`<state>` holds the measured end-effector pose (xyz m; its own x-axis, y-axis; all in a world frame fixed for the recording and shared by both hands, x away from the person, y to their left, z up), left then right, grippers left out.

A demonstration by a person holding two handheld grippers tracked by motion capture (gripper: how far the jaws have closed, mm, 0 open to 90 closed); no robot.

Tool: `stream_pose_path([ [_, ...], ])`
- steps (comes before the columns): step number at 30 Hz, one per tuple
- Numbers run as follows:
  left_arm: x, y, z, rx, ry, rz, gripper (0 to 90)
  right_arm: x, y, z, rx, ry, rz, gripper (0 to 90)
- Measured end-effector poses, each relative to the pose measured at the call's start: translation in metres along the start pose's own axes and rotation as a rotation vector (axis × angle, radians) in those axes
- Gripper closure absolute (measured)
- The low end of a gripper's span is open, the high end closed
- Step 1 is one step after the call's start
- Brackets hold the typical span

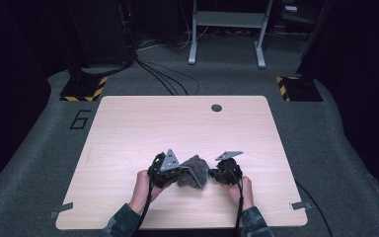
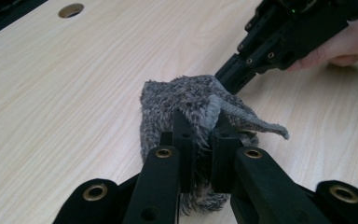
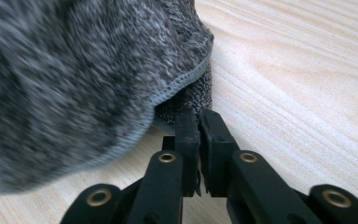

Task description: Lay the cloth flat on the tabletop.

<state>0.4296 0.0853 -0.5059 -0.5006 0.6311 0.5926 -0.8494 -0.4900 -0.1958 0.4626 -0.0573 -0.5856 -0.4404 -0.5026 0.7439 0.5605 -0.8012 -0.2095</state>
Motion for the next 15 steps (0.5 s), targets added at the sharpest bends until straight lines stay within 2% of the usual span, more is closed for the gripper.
stream_pose_path([
  [3, 0.007, -0.011, -0.003, 0.052, 0.030, 0.029, 83.8, 0.002, 0.001, -0.001, 0.014, -0.010, -0.007, 88.1],
  [4, 0.007, -0.011, -0.003, 0.052, 0.030, 0.029, 83.8, 0.003, 0.002, -0.002, 0.018, -0.011, -0.013, 88.2],
  [5, 0.012, -0.019, -0.007, 0.086, 0.038, 0.045, 83.8, 0.004, 0.003, -0.003, 0.006, -0.009, -0.022, 88.2],
  [7, 0.016, -0.028, -0.013, 0.126, 0.047, 0.061, 83.8, 0.008, 0.007, -0.005, 0.000, -0.013, -0.033, 88.2],
  [8, 0.016, -0.028, -0.013, 0.126, 0.047, 0.061, 83.8, 0.010, 0.009, -0.006, 0.004, -0.016, -0.042, 88.2],
  [9, 0.019, -0.035, -0.019, 0.165, 0.047, 0.071, 83.8, 0.012, 0.012, -0.007, 0.000, -0.015, -0.051, 88.2],
  [10, 0.020, -0.039, -0.023, 0.183, 0.045, 0.073, 83.8, 0.014, 0.014, -0.007, -0.007, -0.014, -0.057, 88.2],
  [15, 0.024, -0.058, -0.044, 0.252, 0.028, 0.105, 83.7, 0.024, 0.025, -0.009, -0.015, -0.006, -0.097, 88.2],
])
Point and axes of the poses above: each handheld gripper's, and its own axes: x roughly backward along the jaws, z roughly out of its top, y roughly to its right, the point moved 10 cm from there along -x, roughly forward along the jaws, and after that the axes turned 8 degrees about -x, right-handed, at the moved point
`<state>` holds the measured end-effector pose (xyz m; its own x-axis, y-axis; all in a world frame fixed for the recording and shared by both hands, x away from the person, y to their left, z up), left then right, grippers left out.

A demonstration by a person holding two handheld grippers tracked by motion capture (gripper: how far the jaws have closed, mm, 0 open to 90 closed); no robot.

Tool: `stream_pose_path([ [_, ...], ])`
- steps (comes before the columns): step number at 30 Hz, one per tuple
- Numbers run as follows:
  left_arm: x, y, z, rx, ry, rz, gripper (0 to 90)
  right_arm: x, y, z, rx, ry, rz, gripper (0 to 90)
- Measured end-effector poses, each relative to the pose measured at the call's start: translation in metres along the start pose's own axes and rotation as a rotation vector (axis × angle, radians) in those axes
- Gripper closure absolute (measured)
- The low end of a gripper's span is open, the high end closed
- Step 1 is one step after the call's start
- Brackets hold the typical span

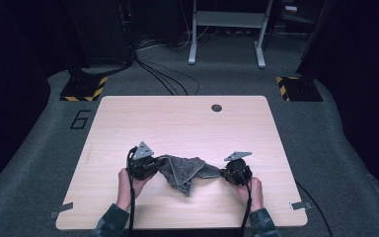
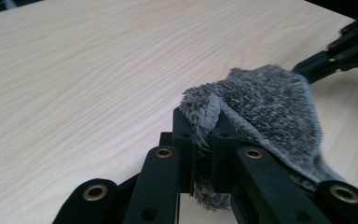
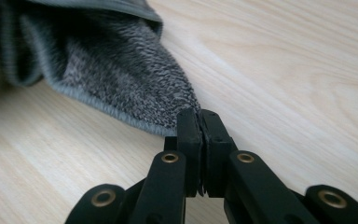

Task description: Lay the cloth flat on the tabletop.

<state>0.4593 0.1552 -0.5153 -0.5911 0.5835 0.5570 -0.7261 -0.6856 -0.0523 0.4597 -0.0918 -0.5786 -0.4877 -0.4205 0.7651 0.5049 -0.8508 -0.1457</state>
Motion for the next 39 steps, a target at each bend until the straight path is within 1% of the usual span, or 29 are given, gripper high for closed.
stream_pose_path([
  [2, -0.001, -0.008, -0.009, 0.029, -0.017, 0.001, 83.6, 0.003, 0.004, 0.000, 0.004, 0.003, -0.013, 88.2],
  [3, -0.001, -0.008, -0.009, 0.029, -0.017, 0.001, 83.4, 0.003, 0.004, 0.000, 0.004, 0.003, -0.013, 88.2],
  [4, -0.004, -0.014, -0.020, 0.056, -0.042, -0.008, 82.9, 0.004, 0.009, 0.000, 0.003, 0.002, -0.039, 88.2],
  [6, -0.006, -0.020, -0.028, 0.073, -0.065, -0.010, 81.7, 0.004, 0.011, 0.002, 0.001, 0.009, -0.043, 88.1],
  [7, -0.008, -0.021, -0.031, 0.091, -0.072, -0.016, 78.2, 0.003, 0.012, 0.001, -0.001, 0.004, -0.047, 87.9],
  [9, -0.007, -0.023, -0.034, 0.100, -0.087, -0.013, 69.7, 0.001, 0.009, 0.002, 0.009, -0.006, -0.037, 86.8],
  [11, -0.005, -0.023, -0.032, 0.108, -0.091, 0.002, 54.3, 0.001, 0.006, 0.002, 0.006, -0.021, -0.020, 81.2],
  [13, 0.002, -0.022, -0.025, 0.083, -0.090, 0.018, 44.7, 0.003, 0.004, 0.005, 0.010, -0.012, -0.001, 76.4],
  [14, 0.004, -0.021, -0.022, 0.073, -0.088, 0.023, 40.8, 0.006, 0.004, 0.008, 0.006, -0.006, -0.005, 73.6],
  [15, 0.004, -0.021, -0.022, 0.073, -0.088, 0.023, 38.9, 0.007, 0.003, 0.009, 0.003, 0.002, -0.003, 71.6],
  [16, 0.007, -0.018, -0.017, 0.059, -0.076, 0.025, 38.9, 0.007, 0.003, 0.009, 0.003, 0.002, -0.003, 71.6],
  [17, 0.009, -0.012, -0.010, 0.032, -0.070, 0.022, 35.7, 0.013, 0.000, 0.015, 0.010, 0.021, 0.006, 69.5],
  [18, 0.010, -0.007, -0.007, 0.016, -0.074, 0.001, 35.1, 0.014, -0.002, 0.017, 0.006, 0.032, 0.004, 68.7],
  [19, 0.010, -0.007, -0.007, 0.016, -0.074, 0.001, 34.8, 0.016, -0.003, 0.020, 0.021, 0.036, 0.006, 68.7],
  [20, 0.005, 0.001, -0.003, -0.019, -0.084, -0.013, 34.2, 0.017, -0.007, 0.023, 0.018, 0.048, 0.011, 68.1],
  [21, 0.002, 0.004, -0.003, -0.030, -0.096, -0.025, 33.8, 0.018, -0.009, 0.027, 0.028, 0.064, 0.010, 67.8],
  [22, -0.003, 0.008, -0.002, -0.032, -0.100, -0.044, 33.3, 0.019, -0.012, 0.030, 0.031, 0.068, 0.016, 67.7],
  [23, -0.003, 0.008, -0.002, -0.032, -0.100, -0.044, 33.0, 0.019, -0.012, 0.030, 0.031, 0.068, 0.016, 67.7],
  [24, -0.011, 0.012, -0.004, -0.042, -0.122, -0.064, 32.7, 0.019, -0.021, 0.036, 0.036, 0.087, 0.040, 66.2],
  [25, -0.011, 0.012, -0.004, -0.042, -0.122, -0.064, 32.6, 0.018, -0.025, 0.039, 0.048, 0.095, 0.052, 65.8],
  [26, -0.018, 0.018, -0.008, -0.046, -0.159, -0.107, 32.4, 0.016, -0.033, 0.041, 0.054, 0.095, 0.071, 64.5],
  [29, -0.027, 0.025, -0.015, -0.072, -0.200, -0.138, 33.0, 0.010, -0.051, 0.043, 0.074, 0.089, 0.118, 60.3],
  [32, -0.032, 0.029, -0.022, -0.079, -0.224, -0.152, 41.7, -0.006, -0.066, 0.038, 0.119, 0.051, 0.130, 60.2],
  [34, -0.033, 0.029, -0.025, -0.087, -0.233, -0.151, 52.1, -0.016, -0.067, 0.032, 0.157, 0.017, 0.115, 68.3],
  [35, -0.033, 0.029, -0.026, -0.087, -0.235, -0.149, 57.6, -0.020, -0.067, 0.028, 0.149, 0.005, 0.106, 72.4],
  [36, -0.033, 0.028, -0.026, -0.089, -0.235, -0.147, 62.4, -0.023, -0.066, 0.026, 0.166, -0.006, 0.111, 77.3],
  [37, -0.033, 0.028, -0.026, -0.089, -0.235, -0.147, 67.7, -0.023, -0.066, 0.026, 0.166, -0.006, 0.111, 77.3],
  [38, -0.033, 0.025, -0.025, -0.084, -0.229, -0.131, 72.0, -0.025, -0.064, 0.020, 0.181, -0.019, 0.102, 83.5],
  [39, -0.033, 0.025, -0.025, -0.084, -0.229, -0.131, 73.9, -0.025, -0.064, 0.020, 0.181, -0.019, 0.102, 83.5],
])
Point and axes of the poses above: each handheld gripper's, and its own axes: x roughly backward along the jaws, z roughly out of its top, y roughly to its right, the point moved 10 cm from there along -x, roughly forward along the jaws, and after that the axes turned 8 degrees about -x, right-handed, at the moved point
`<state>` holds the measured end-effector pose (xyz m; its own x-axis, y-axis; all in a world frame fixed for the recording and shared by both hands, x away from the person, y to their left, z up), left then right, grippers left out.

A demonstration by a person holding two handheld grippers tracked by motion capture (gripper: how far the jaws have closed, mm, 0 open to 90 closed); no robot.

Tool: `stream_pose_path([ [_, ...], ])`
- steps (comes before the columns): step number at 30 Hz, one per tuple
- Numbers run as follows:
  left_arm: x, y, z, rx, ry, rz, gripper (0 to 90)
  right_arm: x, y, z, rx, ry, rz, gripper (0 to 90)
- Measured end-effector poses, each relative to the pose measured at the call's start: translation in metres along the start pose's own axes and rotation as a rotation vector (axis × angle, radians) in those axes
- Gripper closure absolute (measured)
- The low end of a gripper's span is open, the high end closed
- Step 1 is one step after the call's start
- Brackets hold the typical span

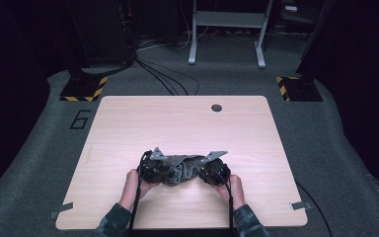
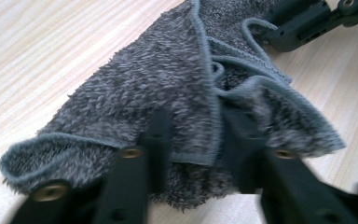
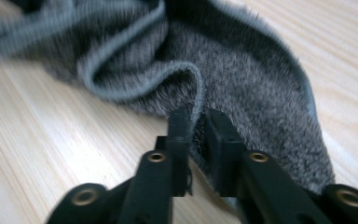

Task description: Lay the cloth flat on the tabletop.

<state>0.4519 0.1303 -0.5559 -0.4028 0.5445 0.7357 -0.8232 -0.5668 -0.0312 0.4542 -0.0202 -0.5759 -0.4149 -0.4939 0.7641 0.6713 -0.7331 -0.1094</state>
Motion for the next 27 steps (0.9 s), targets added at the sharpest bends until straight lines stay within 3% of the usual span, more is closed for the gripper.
stream_pose_path([
  [8, 0.009, -0.009, -0.002, 0.011, 0.009, 0.024, 83.9, 0.011, 0.009, -0.019, -0.006, -0.034, -0.015, 86.5],
  [17, 0.009, 0.002, -0.010, -0.006, -0.015, -0.006, 83.8, 0.027, 0.025, -0.040, -0.024, -0.060, -0.040, 86.3],
  [19, 0.010, 0.000, -0.008, -0.003, -0.004, 0.010, 79.9, 0.029, 0.027, -0.042, -0.045, -0.064, -0.038, 82.1],
  [21, 0.011, -0.003, -0.006, 0.004, 0.001, 0.007, 72.9, 0.032, 0.029, -0.042, -0.048, -0.064, -0.024, 68.5],
  [23, 0.011, -0.005, -0.004, 0.007, -0.003, 0.012, 62.1, 0.037, 0.032, -0.037, -0.043, -0.036, -0.008, 61.2],
  [27, 0.012, -0.005, 0.005, -0.015, -0.004, 0.000, 48.3, 0.050, 0.046, -0.026, -0.103, 0.030, -0.012, 52.1],
])
Point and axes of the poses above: each handheld gripper's, and its own axes: x roughly backward along the jaws, z roughly out of its top, y roughly to its right, the point moved 10 cm from there along -x, roughly forward along the jaws, and after that the axes turned 8 degrees about -x, right-handed, at the moved point
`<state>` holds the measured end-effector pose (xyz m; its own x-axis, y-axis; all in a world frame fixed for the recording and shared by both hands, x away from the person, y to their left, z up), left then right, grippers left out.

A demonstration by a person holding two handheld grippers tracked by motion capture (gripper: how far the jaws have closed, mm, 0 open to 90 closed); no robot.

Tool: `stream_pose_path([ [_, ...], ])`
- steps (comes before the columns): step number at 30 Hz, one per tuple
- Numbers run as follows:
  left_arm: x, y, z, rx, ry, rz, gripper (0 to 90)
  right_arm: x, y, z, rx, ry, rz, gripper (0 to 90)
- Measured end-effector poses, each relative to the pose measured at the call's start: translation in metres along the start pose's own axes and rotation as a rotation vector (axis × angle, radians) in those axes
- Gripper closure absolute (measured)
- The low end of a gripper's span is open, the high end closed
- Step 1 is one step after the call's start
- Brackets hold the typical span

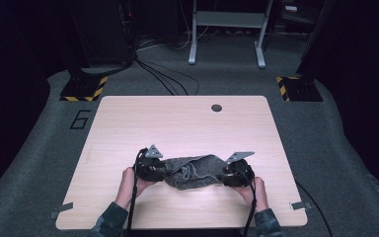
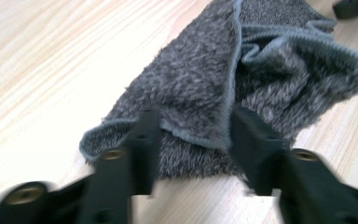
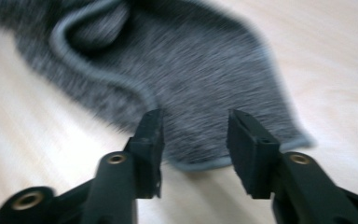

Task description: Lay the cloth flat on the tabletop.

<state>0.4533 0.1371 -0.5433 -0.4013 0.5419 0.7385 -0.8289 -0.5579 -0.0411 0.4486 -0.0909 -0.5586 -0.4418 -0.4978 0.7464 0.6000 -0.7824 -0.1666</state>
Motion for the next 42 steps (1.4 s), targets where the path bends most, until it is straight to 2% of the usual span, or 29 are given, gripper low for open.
stream_pose_path([
  [1, 0.000, 0.000, 0.000, 0.000, 0.000, 0.000, 46.0, 0.000, 0.000, 0.000, 0.000, 0.000, 0.000, 52.1],
  [2, -0.002, 0.001, 0.003, -0.013, -0.013, -0.003, 43.7, 0.006, 0.013, 0.006, -0.055, 0.034, -0.034, 50.5],
  [3, -0.002, 0.001, 0.003, -0.013, -0.013, -0.003, 41.6, 0.007, 0.017, 0.008, -0.073, 0.042, -0.050, 49.0],
  [4, -0.007, 0.003, 0.005, -0.030, -0.031, -0.012, 40.3, 0.007, 0.022, 0.008, -0.099, 0.045, -0.067, 47.0],
  [6, -0.013, 0.004, 0.007, -0.043, -0.045, -0.008, 39.4, 0.003, 0.033, 0.008, -0.147, 0.026, -0.107, 44.9],
  [7, -0.015, 0.005, 0.007, -0.042, -0.053, -0.020, 39.4, 0.000, 0.036, 0.007, -0.156, 0.018, -0.113, 43.6],
  [9, -0.021, 0.004, 0.008, -0.048, -0.066, -0.010, 41.4, -0.008, 0.038, 0.007, -0.177, 0.003, -0.110, 42.6],
  [12, -0.026, 0.003, 0.006, -0.050, -0.082, -0.019, 50.9, -0.019, 0.042, 0.007, -0.175, -0.027, -0.122, 40.5],
  [14, -0.028, 0.002, 0.005, -0.047, -0.085, -0.010, 58.9, -0.026, 0.044, 0.008, -0.180, -0.039, -0.127, 40.5],
  [16, -0.028, 0.000, 0.004, -0.053, -0.096, -0.007, 66.9, -0.030, 0.044, 0.008, -0.182, -0.049, -0.128, 42.7],
  [18, -0.029, -0.003, 0.004, -0.050, -0.085, 0.012, 74.1, -0.032, 0.044, 0.008, -0.184, -0.050, -0.137, 45.1],
  [22, -0.027, -0.006, 0.004, -0.036, -0.066, 0.007, 83.1, -0.031, 0.046, 0.008, -0.181, -0.047, -0.149, 53.2],
  [23, -0.027, -0.006, 0.004, -0.036, -0.066, 0.007, 84.3, -0.031, 0.046, 0.008, -0.181, -0.047, -0.149, 53.2],
  [24, -0.025, -0.008, 0.004, -0.020, -0.052, 0.021, 85.3, -0.030, 0.046, 0.007, -0.173, -0.046, -0.148, 59.0],
  [28, -0.022, -0.011, 0.002, -0.013, -0.038, 0.033, 86.6, -0.029, 0.046, 0.006, -0.130, -0.058, -0.168, 66.5],
  [31, -0.019, -0.012, -0.002, -0.001, -0.035, 0.040, 86.8, -0.030, 0.044, 0.006, -0.127, -0.048, -0.159, 75.7],
  [32, -0.017, -0.013, -0.004, -0.002, -0.047, 0.037, 86.8, -0.030, 0.043, 0.006, -0.130, -0.047, -0.149, 78.2],
  [34, -0.015, -0.015, -0.006, -0.005, -0.041, 0.048, 86.9, -0.031, 0.041, 0.006, -0.133, -0.045, -0.128, 83.8],
  [38, -0.010, -0.017, -0.009, 0.003, -0.027, 0.058, 87.1, -0.031, 0.040, 0.005, -0.155, -0.024, -0.100, 86.3],
  [42, -0.004, -0.019, -0.011, 0.007, -0.023, 0.060, 87.2, -0.026, 0.037, 0.008, -0.156, -0.001, -0.091, 86.5],
])
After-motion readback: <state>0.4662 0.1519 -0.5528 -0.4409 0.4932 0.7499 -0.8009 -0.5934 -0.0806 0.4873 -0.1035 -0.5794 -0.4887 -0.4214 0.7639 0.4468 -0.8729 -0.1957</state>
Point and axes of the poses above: each handheld gripper's, and its own axes: x roughly backward along the jaws, z roughly out of its top, y roughly to its right, the point moved 10 cm from there along -x, roughly forward along the jaws, and after that the axes turned 8 degrees about -x, right-handed, at the moved point
